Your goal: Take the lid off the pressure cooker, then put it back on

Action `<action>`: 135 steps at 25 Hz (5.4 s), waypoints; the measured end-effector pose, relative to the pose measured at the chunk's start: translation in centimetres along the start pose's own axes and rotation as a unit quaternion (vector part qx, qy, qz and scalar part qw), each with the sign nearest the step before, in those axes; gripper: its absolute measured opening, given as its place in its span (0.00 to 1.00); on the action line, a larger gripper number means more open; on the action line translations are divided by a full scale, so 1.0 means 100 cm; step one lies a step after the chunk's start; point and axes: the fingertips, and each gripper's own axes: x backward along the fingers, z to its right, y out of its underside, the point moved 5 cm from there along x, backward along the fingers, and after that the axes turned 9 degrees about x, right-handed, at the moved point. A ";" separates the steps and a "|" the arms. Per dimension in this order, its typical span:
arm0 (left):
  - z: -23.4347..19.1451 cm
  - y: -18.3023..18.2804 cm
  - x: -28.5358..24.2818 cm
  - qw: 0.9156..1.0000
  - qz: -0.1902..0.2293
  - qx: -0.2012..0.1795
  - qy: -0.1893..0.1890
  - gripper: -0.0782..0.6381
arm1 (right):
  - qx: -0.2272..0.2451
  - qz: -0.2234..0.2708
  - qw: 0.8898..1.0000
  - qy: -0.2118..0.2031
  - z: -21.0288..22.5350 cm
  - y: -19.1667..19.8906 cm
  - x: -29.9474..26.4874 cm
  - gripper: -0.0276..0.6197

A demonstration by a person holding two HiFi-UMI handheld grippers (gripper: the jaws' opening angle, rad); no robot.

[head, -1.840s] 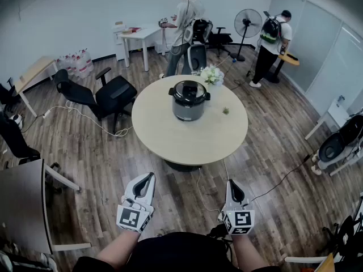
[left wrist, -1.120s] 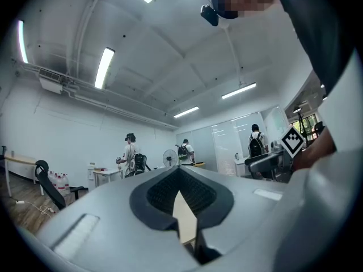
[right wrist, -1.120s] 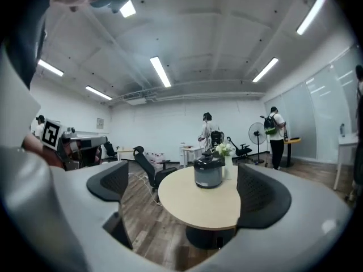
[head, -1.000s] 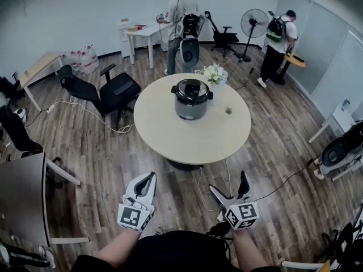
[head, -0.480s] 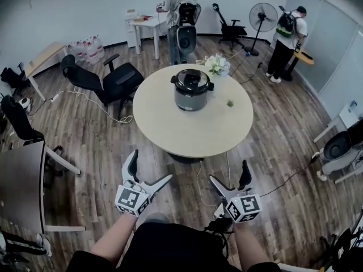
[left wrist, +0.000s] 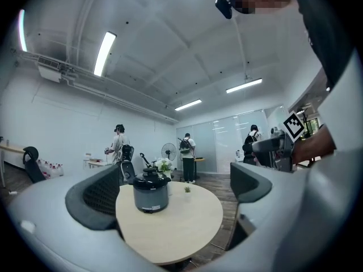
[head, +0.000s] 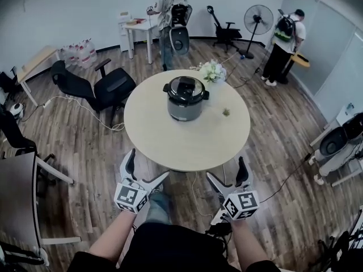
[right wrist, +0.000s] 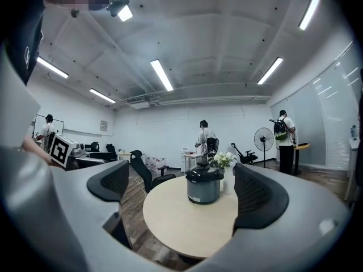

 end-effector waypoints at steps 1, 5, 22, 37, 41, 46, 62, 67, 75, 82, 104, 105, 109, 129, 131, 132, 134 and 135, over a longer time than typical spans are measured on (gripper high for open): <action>-0.012 0.004 -0.014 1.000 -0.002 0.004 0.004 0.93 | 0.003 -0.001 1.000 0.001 0.003 -0.001 -0.015 0.96; -0.066 0.019 -0.074 1.000 -0.013 0.017 0.018 0.93 | 0.017 -0.002 1.000 0.015 0.024 -0.011 -0.084 0.96; -0.249 0.118 -0.299 0.977 -0.147 0.065 0.139 0.93 | 0.043 -0.062 0.995 0.062 0.092 -0.031 -0.357 0.96; -0.288 0.209 -0.415 0.948 -0.259 0.076 0.169 0.93 | 0.077 -0.132 0.988 -0.010 0.140 -0.021 -0.463 0.95; -0.285 0.230 -0.429 0.940 -0.285 0.062 0.176 0.93 | 0.082 -0.148 0.985 -0.043 0.155 -0.010 -0.483 0.95; -0.282 0.243 -0.448 0.938 -0.294 0.055 0.175 0.93 | 0.090 -0.162 0.980 -0.078 0.174 -0.001 -0.511 0.95; -0.284 0.251 -0.458 0.941 -0.288 0.058 0.170 0.93 | 0.171 -0.270 0.902 -0.290 0.165 0.043 -0.601 0.92; -0.283 0.250 -0.459 0.941 -0.286 0.058 0.170 0.93 | 0.206 -0.307 0.863 -0.344 0.151 0.060 -0.620 0.86; -0.283 0.251 -0.459 0.943 -0.281 0.059 0.170 0.93 | 0.230 -0.385 0.794 -0.410 0.136 0.093 -0.636 0.71; -0.283 0.250 -0.457 0.943 -0.280 0.060 0.170 0.93 | 0.239 -0.387 0.789 -0.412 0.138 0.094 -0.640 0.50; -0.280 0.258 -0.455 0.941 -0.289 0.066 0.161 0.93 | 0.135 -0.450 0.845 -0.255 0.140 0.094 -0.647 0.52; -0.280 0.257 -0.456 0.942 -0.288 0.065 0.161 0.93 | 0.125 -0.452 0.851 -0.237 0.141 0.094 -0.647 0.52; -0.278 0.257 -0.457 0.942 -0.290 0.065 0.157 0.94 | 0.084 -0.455 0.870 -0.170 0.145 0.094 -0.646 0.53; -0.282 0.260 -0.457 0.942 -0.287 0.061 0.163 0.93 | 0.089 -0.462 0.859 -0.202 0.149 0.080 -0.649 0.50; -0.282 0.260 -0.457 0.942 -0.288 0.061 0.161 0.93 | 0.079 -0.468 0.856 -0.206 0.150 0.075 -0.651 0.50; -0.282 0.260 -0.457 0.942 -0.288 0.061 0.161 0.93 | 0.078 -0.472 0.853 -0.209 0.151 0.072 -0.651 0.50; -0.282 0.260 -0.457 0.943 -0.287 0.059 0.161 0.93 | 0.083 -0.478 0.848 -0.213 0.152 0.068 -0.650 0.50; -0.281 0.260 -0.458 0.943 -0.286 0.059 0.162 0.93 | 0.086 -0.481 0.846 -0.214 0.152 0.066 -0.649 0.50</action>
